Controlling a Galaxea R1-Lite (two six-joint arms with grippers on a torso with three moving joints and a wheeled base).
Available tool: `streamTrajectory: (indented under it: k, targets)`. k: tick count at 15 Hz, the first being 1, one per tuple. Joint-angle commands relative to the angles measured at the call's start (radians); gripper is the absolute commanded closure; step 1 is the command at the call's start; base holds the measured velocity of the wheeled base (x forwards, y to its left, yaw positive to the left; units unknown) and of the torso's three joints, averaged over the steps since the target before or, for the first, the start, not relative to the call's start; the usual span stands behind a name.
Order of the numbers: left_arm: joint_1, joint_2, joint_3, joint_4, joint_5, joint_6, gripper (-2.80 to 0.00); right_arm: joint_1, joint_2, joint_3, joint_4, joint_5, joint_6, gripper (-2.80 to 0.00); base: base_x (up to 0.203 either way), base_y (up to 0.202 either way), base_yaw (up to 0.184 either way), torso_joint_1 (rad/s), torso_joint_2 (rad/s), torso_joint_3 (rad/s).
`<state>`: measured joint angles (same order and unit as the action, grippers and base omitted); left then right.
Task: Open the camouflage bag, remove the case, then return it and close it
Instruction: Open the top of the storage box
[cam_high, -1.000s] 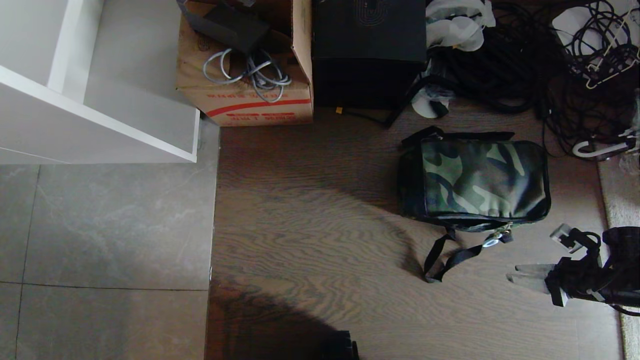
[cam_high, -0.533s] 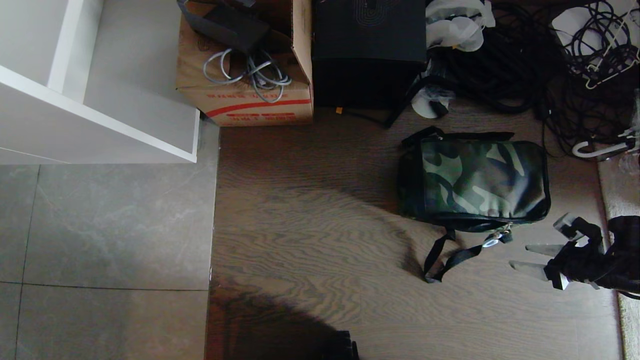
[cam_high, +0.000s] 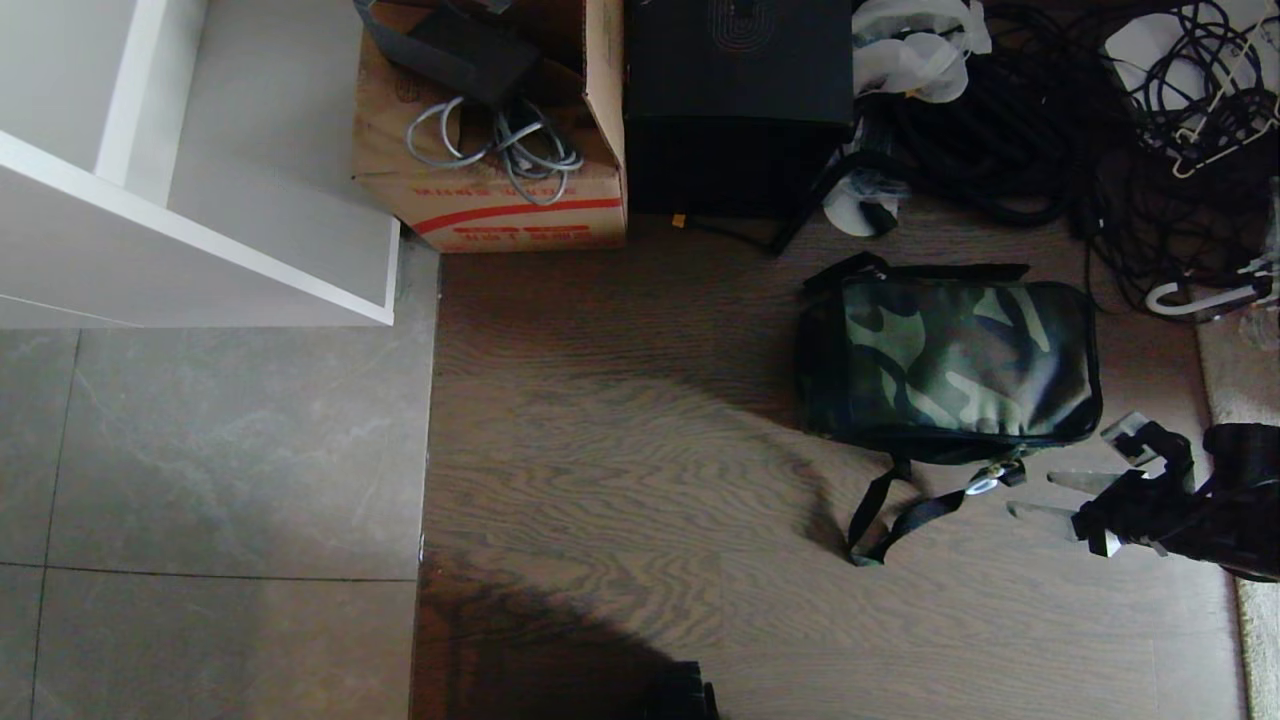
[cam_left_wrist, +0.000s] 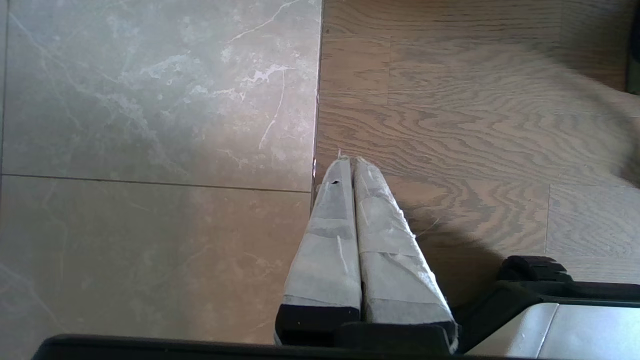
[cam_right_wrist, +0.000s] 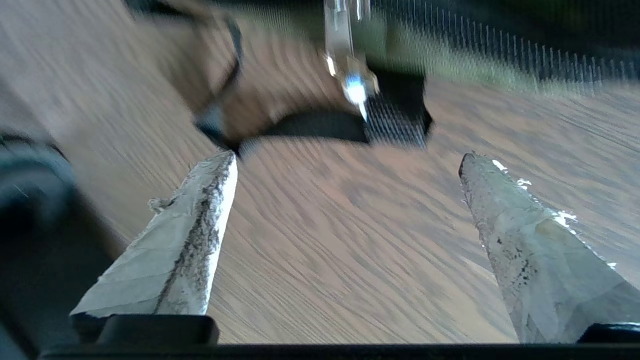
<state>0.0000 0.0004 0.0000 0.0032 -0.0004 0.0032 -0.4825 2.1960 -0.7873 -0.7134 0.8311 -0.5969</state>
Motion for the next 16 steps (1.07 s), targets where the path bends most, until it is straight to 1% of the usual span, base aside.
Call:
streamTrajectory:
  k: [1,2,3,7,10,16]
  targets:
    - [0.000,0.001,0.000,0.000,-0.001,0.000,0.00,0.016,-0.010,0.004,-0.022,0.005,0.042,-2.80,0.000,0.000,0.000,0.000,0.00,0.000]
    - [0.000,0.001,0.000,0.000,-0.001,0.000,0.00,0.040,-0.016,0.008,-0.043,0.005,0.095,-2.80,0.000,0.000,0.000,0.000,0.00,0.000]
    - [0.000,0.001,0.000,0.000,-0.001,0.000,0.00,0.051,-0.019,0.011,-0.055,0.005,0.108,-2.80,0.000,0.000,0.000,0.000,0.00,0.000]
    - [0.000,0.001,0.000,0.000,0.000,0.000,0.00,0.063,-0.006,0.000,-0.058,0.005,0.117,-2.80,0.000,0.000,0.000,0.000,0.00,0.000]
    - [0.000,0.001,0.000,-0.002,-0.001,0.000,0.00,0.066,0.022,-0.012,-0.102,0.005,0.143,-2.80,0.000,0.000,0.000,0.000,0.00,0.000]
    - [0.000,0.001,0.000,-0.001,-0.001,0.000,0.00,0.077,0.045,-0.018,-0.102,0.005,0.155,-2.80,0.000,0.000,0.000,0.000,0.00,0.000]
